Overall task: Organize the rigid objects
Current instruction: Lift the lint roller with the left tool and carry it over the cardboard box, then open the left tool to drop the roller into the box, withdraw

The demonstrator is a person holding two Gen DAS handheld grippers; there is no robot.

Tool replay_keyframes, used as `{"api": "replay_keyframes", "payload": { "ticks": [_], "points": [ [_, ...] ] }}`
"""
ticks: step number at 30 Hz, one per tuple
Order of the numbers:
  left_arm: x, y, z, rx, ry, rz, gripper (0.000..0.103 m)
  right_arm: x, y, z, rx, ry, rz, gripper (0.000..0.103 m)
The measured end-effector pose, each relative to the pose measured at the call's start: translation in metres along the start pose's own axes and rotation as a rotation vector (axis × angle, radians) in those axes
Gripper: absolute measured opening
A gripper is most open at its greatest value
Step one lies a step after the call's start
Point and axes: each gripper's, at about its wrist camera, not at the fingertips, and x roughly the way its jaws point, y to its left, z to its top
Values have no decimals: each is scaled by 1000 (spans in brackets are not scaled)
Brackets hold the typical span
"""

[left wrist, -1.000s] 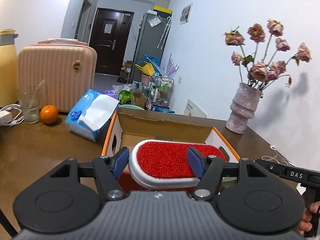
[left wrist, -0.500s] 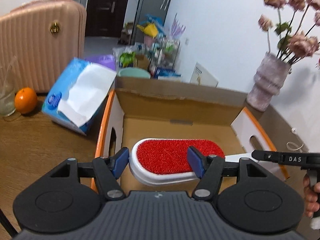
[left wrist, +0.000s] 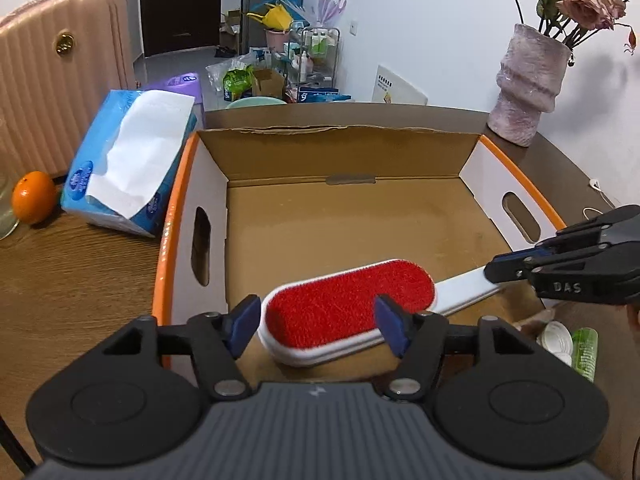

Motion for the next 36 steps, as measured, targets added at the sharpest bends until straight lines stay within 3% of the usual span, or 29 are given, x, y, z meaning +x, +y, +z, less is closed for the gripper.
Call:
{"api": "replay_keyframes", "payload": {
  "ticks": [7,13,15,21,27,29,36],
  "points": [
    [-41,-2,-3,17,-37,85,75,-27,2,-4,19,-17,-19,9],
    [-99,-9,-13,9,-113,148,85,-83,2,-11,36,-98,-49,13],
    [-118,-13,-18,-1,-145,165,94,-107,6,-17,30,-130,-65,15],
    [-175,-27,-42,9,-260,231,102,-165,22,-38,17,-198,-85,26],
    [-218,-40,-71,26,-358,255,103,-215,44,-69,2,-293,-105,49],
    [-228,-43,-83,29,-383,252,103,-227,51,-82,-7,-339,-101,68],
    [-250,-43,-125,-28,-415,250,103,-266,66,-132,24,-512,-134,81]
  ]
}}
